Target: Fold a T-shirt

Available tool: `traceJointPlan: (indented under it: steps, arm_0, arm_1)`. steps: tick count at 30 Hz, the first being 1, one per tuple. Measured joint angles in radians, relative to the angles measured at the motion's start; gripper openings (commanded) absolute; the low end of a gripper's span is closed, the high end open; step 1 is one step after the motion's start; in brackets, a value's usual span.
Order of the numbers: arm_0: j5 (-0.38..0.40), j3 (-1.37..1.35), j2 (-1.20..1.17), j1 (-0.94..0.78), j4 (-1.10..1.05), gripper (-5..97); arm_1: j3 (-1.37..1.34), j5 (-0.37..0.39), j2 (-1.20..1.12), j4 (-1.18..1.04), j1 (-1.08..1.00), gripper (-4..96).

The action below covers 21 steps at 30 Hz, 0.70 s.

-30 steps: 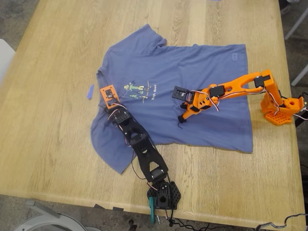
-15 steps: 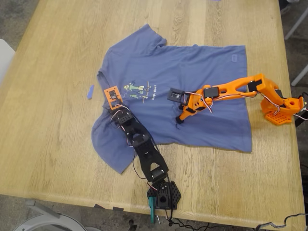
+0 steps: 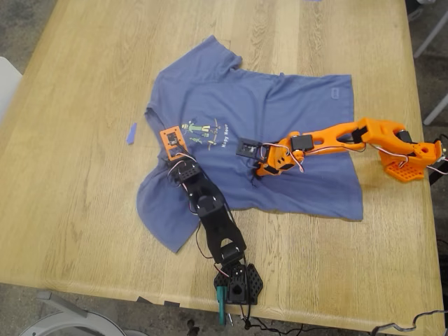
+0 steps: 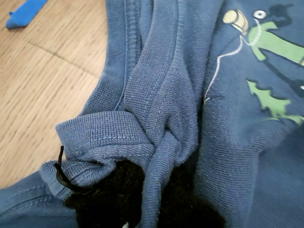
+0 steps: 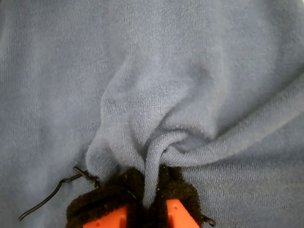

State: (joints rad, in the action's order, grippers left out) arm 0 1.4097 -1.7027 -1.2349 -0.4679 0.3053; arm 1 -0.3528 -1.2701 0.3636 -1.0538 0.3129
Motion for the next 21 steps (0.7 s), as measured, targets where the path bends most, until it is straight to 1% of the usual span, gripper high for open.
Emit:
traceJointPlan:
  steps: [2, 3, 5, 14, 21]
  arm_0:
    - [0.008, -0.025, -0.029, 0.012, -0.005, 0]
    - [0.009, -0.034, -0.044, 0.018, -0.006, 0]
    - [0.015, -0.037, -0.061, 0.031, -0.006, 0]
    - [0.026, -0.038, -0.103, 0.084, -0.006, 0]
    - [0.037, -0.123, -0.229, 0.146, -0.006, 0]
  arm_1:
    - [0.291, -0.002, -0.16, -0.146, -0.023, 0.0]
    - [0.388, -0.003, -0.19, -0.192, -0.026, 0.0]
    - [0.451, 0.003, -0.207, -0.199, -0.048, 0.0]
    - [0.486, 0.006, -0.16, -0.199, -0.112, 0.0]
    - [0.48, -0.003, -0.103, -0.152, -0.161, -0.1]
